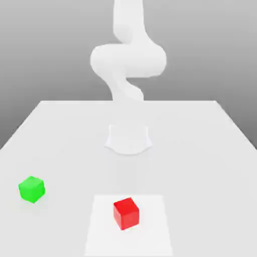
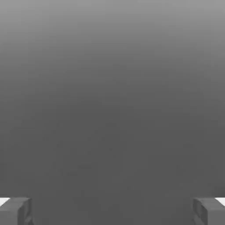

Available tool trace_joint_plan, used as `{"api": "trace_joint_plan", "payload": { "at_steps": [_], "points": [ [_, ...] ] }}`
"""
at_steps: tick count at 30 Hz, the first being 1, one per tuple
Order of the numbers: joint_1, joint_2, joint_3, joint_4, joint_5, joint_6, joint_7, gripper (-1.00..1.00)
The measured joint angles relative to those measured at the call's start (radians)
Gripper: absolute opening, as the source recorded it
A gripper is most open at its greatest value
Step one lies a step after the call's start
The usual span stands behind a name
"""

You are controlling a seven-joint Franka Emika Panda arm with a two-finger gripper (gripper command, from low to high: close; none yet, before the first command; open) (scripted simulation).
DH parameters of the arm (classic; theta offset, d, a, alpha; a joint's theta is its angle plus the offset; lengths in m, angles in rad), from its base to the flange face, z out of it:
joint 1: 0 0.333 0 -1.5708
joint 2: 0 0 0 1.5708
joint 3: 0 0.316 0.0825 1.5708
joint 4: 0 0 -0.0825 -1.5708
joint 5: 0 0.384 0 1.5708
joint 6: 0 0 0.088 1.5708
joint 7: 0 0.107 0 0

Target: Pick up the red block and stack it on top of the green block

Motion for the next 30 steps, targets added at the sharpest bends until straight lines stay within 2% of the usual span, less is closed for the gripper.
{"api": "trace_joint_plan", "payload": {
  "at_steps": [16, 23, 28, 29, 30],
  "points": [
    [-0.197, 0.531, 0.185, -0.276, -0.022, 0.3, 0.705, 0.0],
    [-0.204, 0.763, 0.184, -0.381, -0.042, 0.436, 0.993, 0.0],
    [-0.153, 0.943, 0.109, -0.363, -0.15, 0.582, 1.091, 0.0],
    [-0.136, 0.973, 0.088, -0.358, -0.165, 0.607, 1.103, -1.0],
    [-0.136, 0.973, 0.088, -0.358, -0.165, 0.607, 1.103, -1.0]
  ]
}}
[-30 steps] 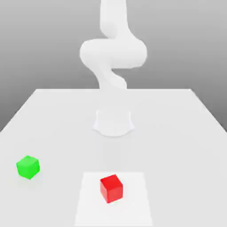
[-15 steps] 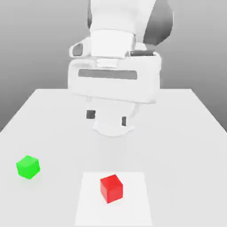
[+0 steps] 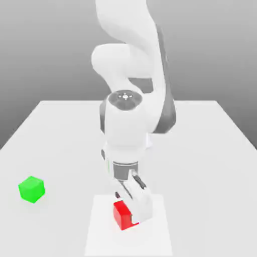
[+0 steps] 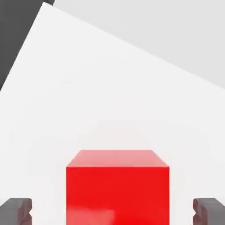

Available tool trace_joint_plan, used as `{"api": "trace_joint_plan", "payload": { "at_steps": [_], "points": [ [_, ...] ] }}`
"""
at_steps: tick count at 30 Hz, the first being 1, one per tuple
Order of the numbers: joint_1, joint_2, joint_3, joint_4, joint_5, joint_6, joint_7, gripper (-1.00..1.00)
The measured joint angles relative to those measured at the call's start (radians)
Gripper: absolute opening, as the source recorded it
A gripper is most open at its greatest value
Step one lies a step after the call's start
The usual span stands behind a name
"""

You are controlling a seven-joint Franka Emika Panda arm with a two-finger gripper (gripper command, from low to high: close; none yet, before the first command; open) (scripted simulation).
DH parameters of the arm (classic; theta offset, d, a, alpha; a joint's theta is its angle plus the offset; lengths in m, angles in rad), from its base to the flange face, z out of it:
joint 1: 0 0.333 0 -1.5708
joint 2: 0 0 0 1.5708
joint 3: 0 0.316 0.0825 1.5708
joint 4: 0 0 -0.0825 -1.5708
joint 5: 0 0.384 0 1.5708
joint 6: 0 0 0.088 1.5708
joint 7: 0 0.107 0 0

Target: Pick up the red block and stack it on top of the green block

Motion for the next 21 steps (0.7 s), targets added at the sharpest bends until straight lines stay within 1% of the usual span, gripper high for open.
{"api": "trace_joint_plan", "payload": {
  "at_steps": [6, 12, 21],
  "points": [
    [0.003, 0.005, -0.004, 0.001, -0.002, 0.006, 0.002, -1.0],
    [-0.025, -0.186, 0.052, -0.029, 0.123, -0.153, -0.091, -1.0],
    [-0.378, -0.279, -0.108, -0.019, 0.145, -0.256, -0.255, -1.0]
  ]
}}
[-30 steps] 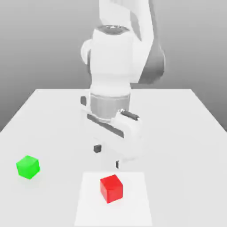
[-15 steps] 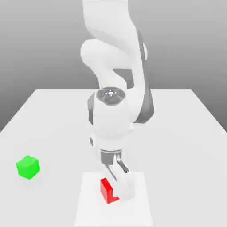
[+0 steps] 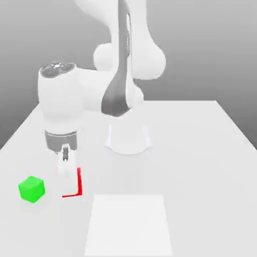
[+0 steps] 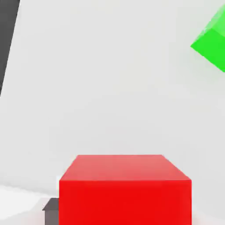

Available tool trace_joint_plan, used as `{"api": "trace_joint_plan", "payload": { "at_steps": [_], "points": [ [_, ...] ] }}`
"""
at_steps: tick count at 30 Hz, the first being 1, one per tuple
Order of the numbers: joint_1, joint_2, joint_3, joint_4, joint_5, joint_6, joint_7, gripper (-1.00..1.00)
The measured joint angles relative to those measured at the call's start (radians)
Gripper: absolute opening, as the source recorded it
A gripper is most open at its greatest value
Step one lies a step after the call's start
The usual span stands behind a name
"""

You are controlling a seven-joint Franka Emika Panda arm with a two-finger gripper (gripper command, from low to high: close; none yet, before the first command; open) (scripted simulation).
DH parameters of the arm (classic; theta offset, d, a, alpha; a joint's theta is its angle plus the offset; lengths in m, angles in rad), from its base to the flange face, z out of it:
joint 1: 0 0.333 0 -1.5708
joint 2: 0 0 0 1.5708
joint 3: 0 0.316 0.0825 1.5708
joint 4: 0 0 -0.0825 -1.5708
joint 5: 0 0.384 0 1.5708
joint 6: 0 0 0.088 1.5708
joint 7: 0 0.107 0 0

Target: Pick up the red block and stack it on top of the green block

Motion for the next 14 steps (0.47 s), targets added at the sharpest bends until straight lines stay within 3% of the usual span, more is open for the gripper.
{"api": "trace_joint_plan", "payload": {
  "at_steps": [5, 10, 11, 14],
  "points": [
    [-0.155, -0.016, -0.089, 0.009, 0.009, -0.025, -0.088, -1.0],
    [-0.165, 0.144, -0.076, 0.017, 0.041, 0.127, -0.12, -1.0],
    [-0.166, 0.166, -0.073, 0.018, 0.046, 0.148, -0.123, 1.0],
    [-0.166, 0.166, -0.073, 0.018, 0.046, 0.148, -0.123, 1.0]
  ]
}}
